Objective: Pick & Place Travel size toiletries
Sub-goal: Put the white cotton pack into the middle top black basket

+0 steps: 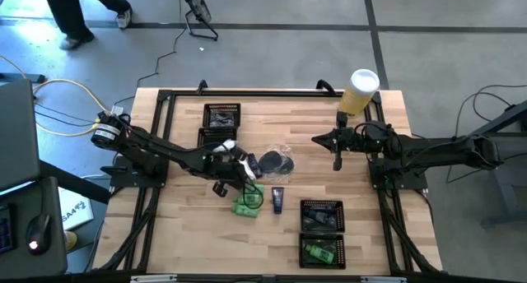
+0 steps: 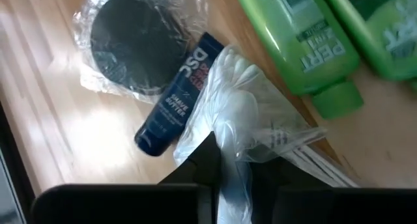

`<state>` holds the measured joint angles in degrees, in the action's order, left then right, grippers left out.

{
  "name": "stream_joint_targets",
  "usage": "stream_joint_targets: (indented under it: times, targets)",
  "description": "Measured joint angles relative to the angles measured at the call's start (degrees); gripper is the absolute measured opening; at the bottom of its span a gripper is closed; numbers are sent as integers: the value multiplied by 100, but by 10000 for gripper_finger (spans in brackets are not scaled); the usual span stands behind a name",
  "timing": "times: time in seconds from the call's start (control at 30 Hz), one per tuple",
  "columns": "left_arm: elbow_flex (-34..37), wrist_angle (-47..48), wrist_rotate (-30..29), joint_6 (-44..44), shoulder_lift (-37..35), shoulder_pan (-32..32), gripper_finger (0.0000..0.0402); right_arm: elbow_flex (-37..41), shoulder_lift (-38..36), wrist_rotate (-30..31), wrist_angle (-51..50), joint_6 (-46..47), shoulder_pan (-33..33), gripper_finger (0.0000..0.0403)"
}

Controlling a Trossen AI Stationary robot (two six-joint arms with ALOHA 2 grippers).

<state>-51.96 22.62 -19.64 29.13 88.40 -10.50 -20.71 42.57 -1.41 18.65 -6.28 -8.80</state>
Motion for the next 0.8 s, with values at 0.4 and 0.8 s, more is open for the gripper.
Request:
stream_joint_targets:
  times: [0.4,0.8]
  targets:
    - [-1612,1755,-43,-790,-87,4,38,0,-2,0,-39,-9,0,2]
    - [-2002,3577,-639,-1921,-1020,548,38,0,-2,2,-201,-171,0,2]
